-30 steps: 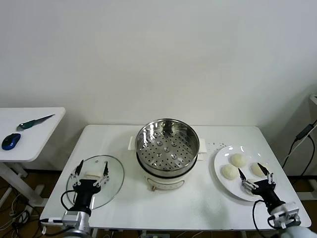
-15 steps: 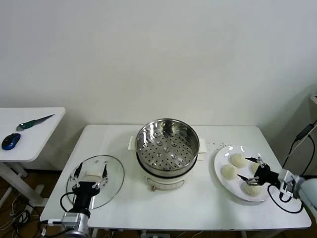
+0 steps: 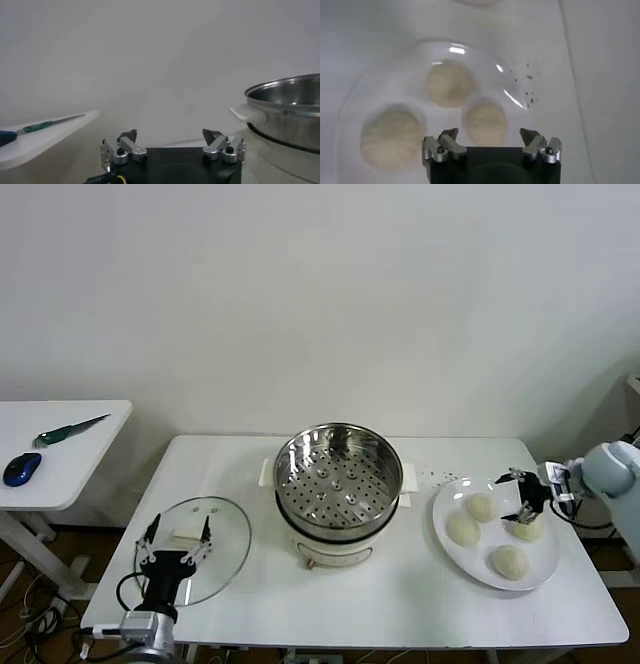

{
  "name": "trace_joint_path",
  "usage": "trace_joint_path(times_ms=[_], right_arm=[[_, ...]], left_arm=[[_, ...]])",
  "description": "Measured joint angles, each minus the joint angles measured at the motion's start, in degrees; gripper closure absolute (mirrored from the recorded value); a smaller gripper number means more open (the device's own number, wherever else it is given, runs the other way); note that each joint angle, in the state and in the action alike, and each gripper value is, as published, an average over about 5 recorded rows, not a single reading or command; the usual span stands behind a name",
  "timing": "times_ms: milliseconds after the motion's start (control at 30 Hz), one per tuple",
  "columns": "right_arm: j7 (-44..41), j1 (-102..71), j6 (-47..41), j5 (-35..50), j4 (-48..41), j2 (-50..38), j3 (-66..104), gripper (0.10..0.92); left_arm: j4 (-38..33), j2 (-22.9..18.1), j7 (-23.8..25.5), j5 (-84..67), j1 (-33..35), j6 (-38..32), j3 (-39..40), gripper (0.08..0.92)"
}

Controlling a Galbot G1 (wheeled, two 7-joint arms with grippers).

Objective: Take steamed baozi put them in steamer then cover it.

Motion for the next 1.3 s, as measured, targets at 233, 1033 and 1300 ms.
trace_joint_path(times_ms=[233,1033,1300], right_arm=[[-1.93,5.85,0.83,-2.45,-6.86,4.6,-7.83,0.203],[-2.86,8.9,3.3,-8.15,-18.49,13.73,-12.52,0.265],[-3.14,9.65,3.75,-8.82,-19.73,14.63,-12.12,0.339]], left_arm=[[0.3,0.25,-0.03,-0.51,0.1,0.2,-1.39,0.177],[1.66,0.48,-0.19,-0.51,-0.4,0.46,-3.08,0.177],[1.75,0.7,-0.24,-0.5,-0.51,0.57,-3.28,0.177]])
